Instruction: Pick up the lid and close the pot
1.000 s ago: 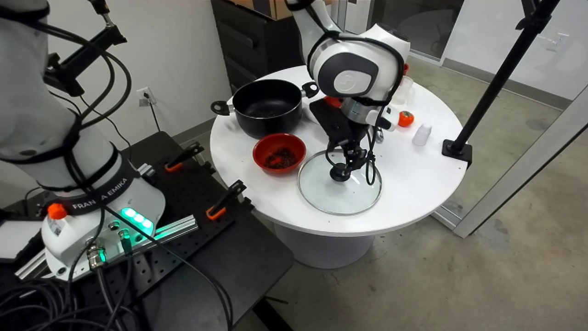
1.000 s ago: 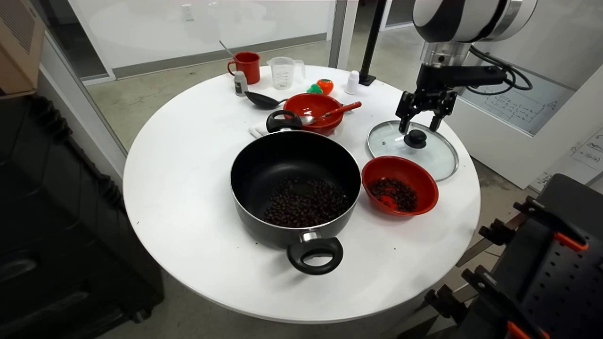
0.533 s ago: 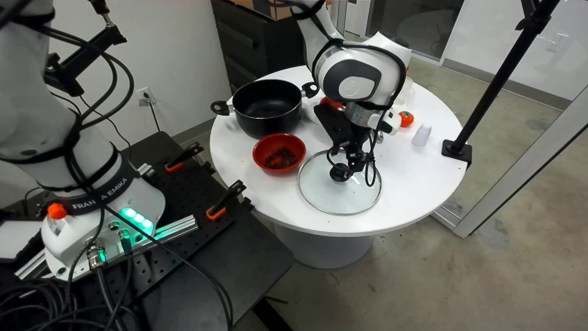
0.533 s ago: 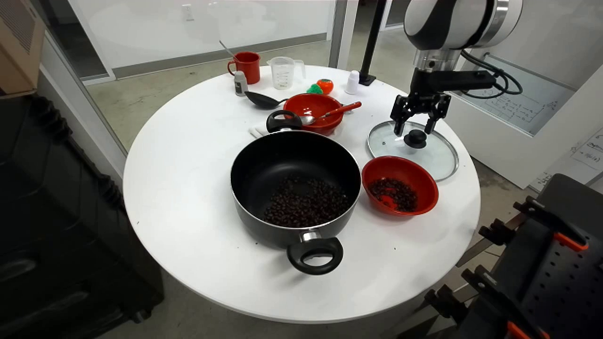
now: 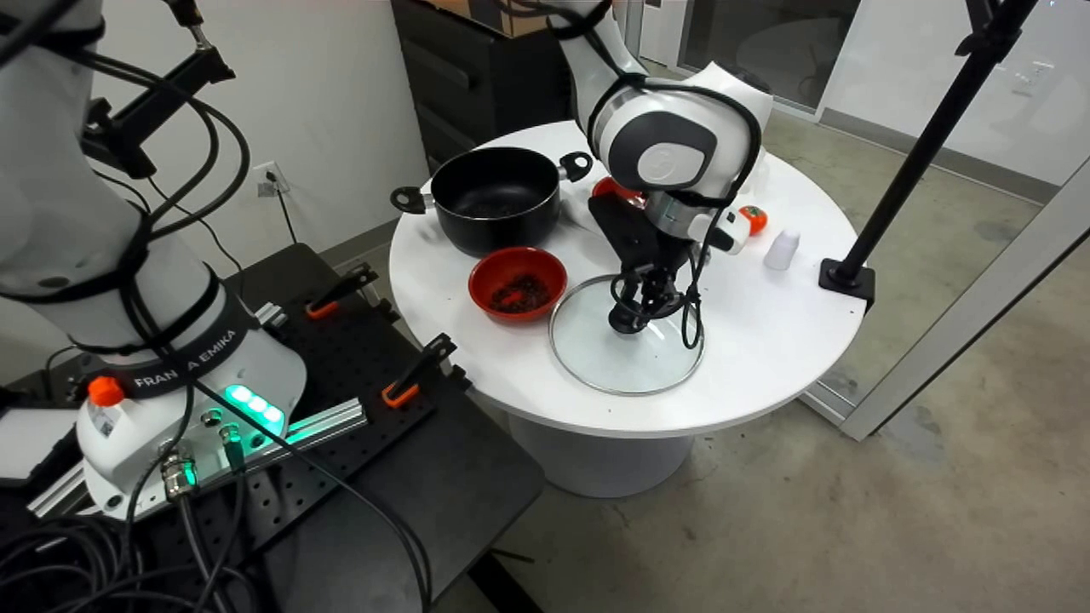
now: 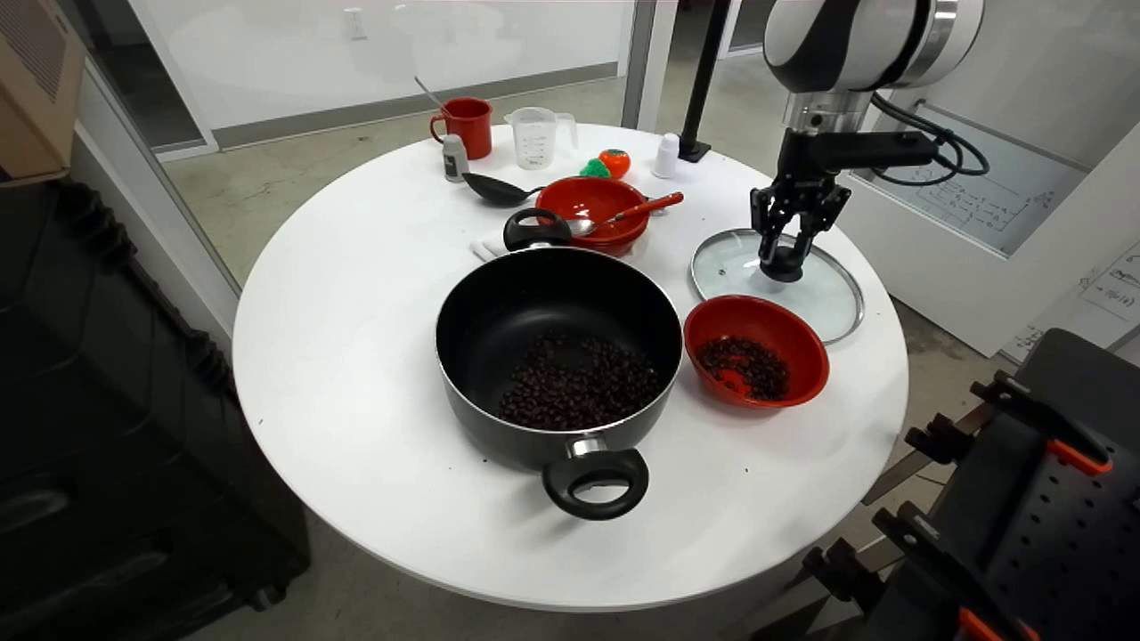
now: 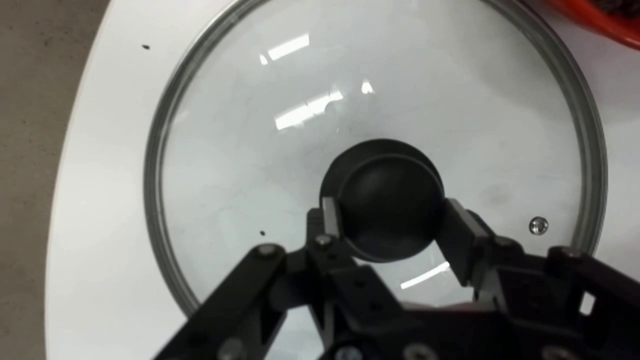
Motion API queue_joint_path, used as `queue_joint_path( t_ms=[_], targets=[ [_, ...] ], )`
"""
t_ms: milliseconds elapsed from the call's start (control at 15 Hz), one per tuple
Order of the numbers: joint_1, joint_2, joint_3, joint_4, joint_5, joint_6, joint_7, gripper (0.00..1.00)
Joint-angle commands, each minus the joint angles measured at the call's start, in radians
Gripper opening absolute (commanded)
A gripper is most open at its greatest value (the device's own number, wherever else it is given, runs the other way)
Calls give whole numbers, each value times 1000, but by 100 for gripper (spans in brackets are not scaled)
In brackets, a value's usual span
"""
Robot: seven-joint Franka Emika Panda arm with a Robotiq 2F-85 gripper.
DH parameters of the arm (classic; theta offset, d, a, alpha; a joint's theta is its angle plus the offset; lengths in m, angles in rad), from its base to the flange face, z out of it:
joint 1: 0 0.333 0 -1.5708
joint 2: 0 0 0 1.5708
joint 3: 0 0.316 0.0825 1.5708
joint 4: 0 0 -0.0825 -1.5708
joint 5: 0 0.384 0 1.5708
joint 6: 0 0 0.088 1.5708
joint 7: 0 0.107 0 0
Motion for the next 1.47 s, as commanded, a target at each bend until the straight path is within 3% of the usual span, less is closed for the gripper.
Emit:
queue_joint_path(
  t_ms=[0,800,1400],
  targets=[
    [8,11,-7,28,-21,-45,25,25],
    [4,-90,-5,-43,-4,-28,23,25],
    [35,-303,-25,-148,-25,29,51,25]
  ],
)
